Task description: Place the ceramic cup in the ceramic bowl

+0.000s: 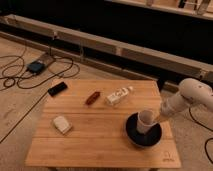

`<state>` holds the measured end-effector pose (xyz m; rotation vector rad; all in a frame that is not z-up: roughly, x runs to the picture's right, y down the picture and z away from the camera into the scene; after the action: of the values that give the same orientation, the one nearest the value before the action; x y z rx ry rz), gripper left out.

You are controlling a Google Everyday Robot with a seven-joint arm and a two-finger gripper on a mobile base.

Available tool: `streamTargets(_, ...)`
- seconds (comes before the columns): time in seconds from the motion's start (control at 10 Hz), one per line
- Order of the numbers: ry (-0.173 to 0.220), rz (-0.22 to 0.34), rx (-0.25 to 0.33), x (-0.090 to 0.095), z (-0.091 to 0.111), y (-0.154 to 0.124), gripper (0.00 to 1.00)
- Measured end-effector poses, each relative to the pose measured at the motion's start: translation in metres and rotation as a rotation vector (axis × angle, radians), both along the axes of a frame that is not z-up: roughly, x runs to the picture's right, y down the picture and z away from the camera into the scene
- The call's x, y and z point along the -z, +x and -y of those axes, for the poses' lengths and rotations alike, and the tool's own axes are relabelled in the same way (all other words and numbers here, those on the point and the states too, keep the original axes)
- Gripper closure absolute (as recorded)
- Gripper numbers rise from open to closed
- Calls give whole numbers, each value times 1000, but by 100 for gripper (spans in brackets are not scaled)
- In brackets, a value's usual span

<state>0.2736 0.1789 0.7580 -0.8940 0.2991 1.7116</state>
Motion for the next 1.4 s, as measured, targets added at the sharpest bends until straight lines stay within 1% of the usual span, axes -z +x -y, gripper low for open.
streamTargets(0.5, 11, 21, 18, 2, -2, 0, 20)
streamTargets(0.6, 17, 18, 30, 4, 0, 2, 20)
streamTargets(0.8, 40, 1, 65, 10, 12, 5, 20)
streamTargets(1.0, 66, -48, 137, 18, 28, 13, 20)
streamTargets(1.1, 81, -66, 175, 21, 36, 12, 20)
streamTargets(1.3, 107, -79, 228, 30, 53, 2, 20)
streamTargets(1.4, 115, -78, 246, 34, 58, -4, 20)
